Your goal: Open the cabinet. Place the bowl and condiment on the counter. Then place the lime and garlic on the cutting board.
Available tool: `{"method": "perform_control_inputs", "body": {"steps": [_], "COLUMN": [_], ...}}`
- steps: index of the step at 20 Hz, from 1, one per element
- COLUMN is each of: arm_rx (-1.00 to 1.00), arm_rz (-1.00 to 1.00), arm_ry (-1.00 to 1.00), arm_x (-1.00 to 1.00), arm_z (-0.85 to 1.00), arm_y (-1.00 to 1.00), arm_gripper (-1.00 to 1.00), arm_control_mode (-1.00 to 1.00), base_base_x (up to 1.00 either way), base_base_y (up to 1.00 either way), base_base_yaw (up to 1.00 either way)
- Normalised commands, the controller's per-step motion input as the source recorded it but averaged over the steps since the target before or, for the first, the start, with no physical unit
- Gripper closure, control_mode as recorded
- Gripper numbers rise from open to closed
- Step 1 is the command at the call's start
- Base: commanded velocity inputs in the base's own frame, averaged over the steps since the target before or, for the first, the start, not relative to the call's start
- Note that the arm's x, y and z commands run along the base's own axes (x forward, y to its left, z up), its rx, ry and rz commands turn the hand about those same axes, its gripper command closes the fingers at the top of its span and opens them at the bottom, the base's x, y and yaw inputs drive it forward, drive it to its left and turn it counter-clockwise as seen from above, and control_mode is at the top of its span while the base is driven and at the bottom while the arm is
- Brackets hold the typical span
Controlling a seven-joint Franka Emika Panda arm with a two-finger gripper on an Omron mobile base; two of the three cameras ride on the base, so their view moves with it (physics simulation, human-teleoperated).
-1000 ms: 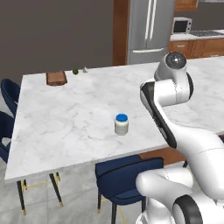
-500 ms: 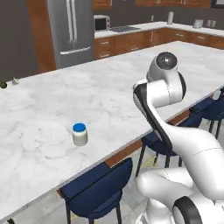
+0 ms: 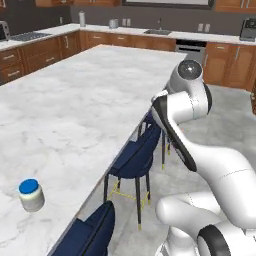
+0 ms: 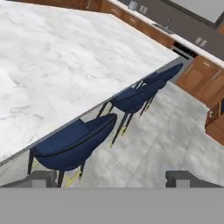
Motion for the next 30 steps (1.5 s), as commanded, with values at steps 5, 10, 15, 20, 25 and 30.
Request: {"method": "perform_control_inputs", "body": {"steps": [5,10,15,20,25,30], "arm_rx": [0.0,0.0,0.0,0.0,0.0,0.0], "arm_rz": [0.0,0.0,0.0,0.0,0.0,0.0], "arm_ry": [0.0,0.0,0.0,0.0,0.0,0.0], "arm_x": [0.0,0.0,0.0,0.0,0.0,0.0], "arm_z": [0.0,0.0,0.0,0.0,0.0,0.0], "arm_y": [0.0,0.0,0.0,0.0,0.0,0.0], "arm_gripper": [-1.0,-1.0,-1.0,-1.0,-1.0,-1.0], "arm_control_mode": [1.0,1.0,1.0,1.0,1.0,1.0], "base_base_x": [0.0,0.0,0.0,0.0,0.0,0.0], "base_base_y": [-0.21,0.0,0.0,0.17,0.38,0.57], "base_base_yaw": [-0.73,-0.65,-0.6,-0.47,-0.24,-0.14]}}
